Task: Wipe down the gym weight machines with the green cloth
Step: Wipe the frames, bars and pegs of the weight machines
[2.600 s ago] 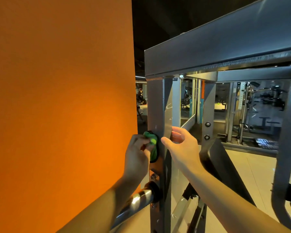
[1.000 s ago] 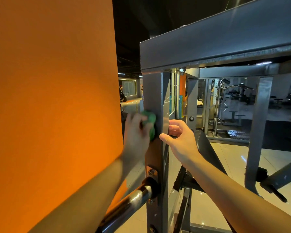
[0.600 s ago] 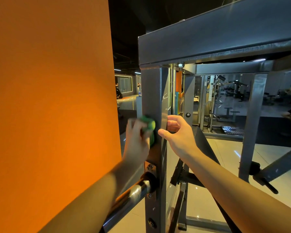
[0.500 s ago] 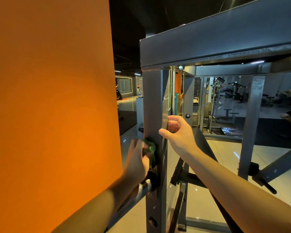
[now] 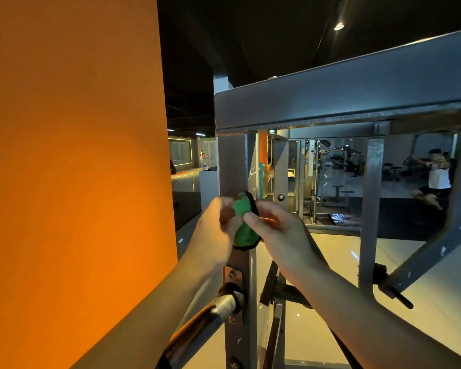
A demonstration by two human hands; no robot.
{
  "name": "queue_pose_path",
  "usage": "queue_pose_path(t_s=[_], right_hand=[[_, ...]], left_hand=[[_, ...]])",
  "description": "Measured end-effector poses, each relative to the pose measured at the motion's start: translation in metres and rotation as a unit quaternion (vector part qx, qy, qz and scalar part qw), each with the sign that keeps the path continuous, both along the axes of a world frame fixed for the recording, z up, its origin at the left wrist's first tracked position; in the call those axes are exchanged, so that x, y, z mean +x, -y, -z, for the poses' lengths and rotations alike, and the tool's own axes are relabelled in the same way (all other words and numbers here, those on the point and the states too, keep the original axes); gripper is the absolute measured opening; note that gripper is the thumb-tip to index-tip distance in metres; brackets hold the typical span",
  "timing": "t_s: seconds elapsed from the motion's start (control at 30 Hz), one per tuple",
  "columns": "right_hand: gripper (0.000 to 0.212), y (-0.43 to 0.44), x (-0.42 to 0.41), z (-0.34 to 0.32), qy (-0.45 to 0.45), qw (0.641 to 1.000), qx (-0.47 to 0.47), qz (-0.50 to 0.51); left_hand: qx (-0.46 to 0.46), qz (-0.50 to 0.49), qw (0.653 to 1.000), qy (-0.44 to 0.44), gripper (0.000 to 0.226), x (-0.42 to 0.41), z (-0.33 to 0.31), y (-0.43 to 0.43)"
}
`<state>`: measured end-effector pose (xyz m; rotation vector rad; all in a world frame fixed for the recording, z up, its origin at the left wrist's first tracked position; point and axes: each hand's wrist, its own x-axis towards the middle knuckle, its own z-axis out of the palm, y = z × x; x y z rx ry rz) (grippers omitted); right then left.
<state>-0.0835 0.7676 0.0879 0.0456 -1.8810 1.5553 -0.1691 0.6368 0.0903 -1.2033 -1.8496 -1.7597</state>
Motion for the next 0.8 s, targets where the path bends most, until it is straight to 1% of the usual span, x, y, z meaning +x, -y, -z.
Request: queue_pose_path(t_s=[0.03,0.13,0.2,0.27,0.3,0.33,0.37,0.4,0.47,0.5,0.53,0.63,0.7,0.8], right_hand=[[0.027,0.0,0.001,-0.001,0.001,1.0,-0.018,-0.002],[0.022,-0.01,-0.003,-0.001,0.009,0.992,-0.124,-0.002],[0.019,-0.018,-0.008,0.0,0.025,0.986,-0.165,0.012],[0.016,-0.022,-0.011,-0.006,0.038,0.98,-0.192,0.038],[0.013,-0.024,-0.011,-0.013,0.034,0.976,-0.205,0.058],[0.012,-0.027,-0.012,-0.023,0.02,0.974,-0.213,0.08],[0.013,-0.029,-0.011,-0.036,0.0,0.973,-0.207,0.1],[0.015,-0.031,-0.012,-0.05,-0.024,0.976,-0.179,0.12],[0.008,-0.03,-0.02,-0.077,-0.067,0.983,-0.071,0.153],[0.008,-0.027,-0.027,-0.086,-0.074,0.983,-0.015,0.165],[0.012,-0.024,-0.037,-0.092,-0.074,0.983,0.023,0.166],[0.035,-0.013,-0.062,-0.089,-0.101,0.976,0.1,0.167],[0.041,-0.007,-0.071,-0.079,-0.141,0.963,0.116,0.198],[0.037,-0.002,-0.077,-0.047,-0.179,0.963,0.067,0.192]], left_hand=[[-0.01,0.001,1.0,-0.006,0.02,-0.001,-0.001,0.0],[-0.033,0.017,0.999,-0.009,0.032,-0.006,-0.006,0.005],[-0.027,0.014,1.0,-0.004,0.032,-0.016,-0.008,0.007],[-0.013,-0.036,0.999,-0.022,0.031,-0.027,-0.01,0.003],[0.005,-0.067,0.998,-0.021,0.031,-0.035,-0.01,-0.001],[0.031,-0.084,0.996,0.001,0.03,-0.044,-0.01,-0.006],[0.036,-0.097,0.994,0.028,0.029,-0.051,-0.012,-0.01],[0.021,-0.112,0.992,0.052,0.027,-0.056,-0.013,-0.014],[-0.017,-0.142,0.987,0.067,0.037,-0.063,-0.016,-0.021],[-0.018,-0.145,0.987,0.06,0.042,-0.065,-0.017,-0.023],[-0.012,-0.149,0.987,0.054,0.044,-0.067,-0.017,-0.024],[-0.012,-0.163,0.986,0.036,0.046,-0.065,-0.014,-0.027],[0.007,-0.165,0.986,0.037,0.046,-0.062,-0.011,-0.028],[0.028,-0.161,0.986,0.021,0.047,-0.063,-0.007,-0.029]])
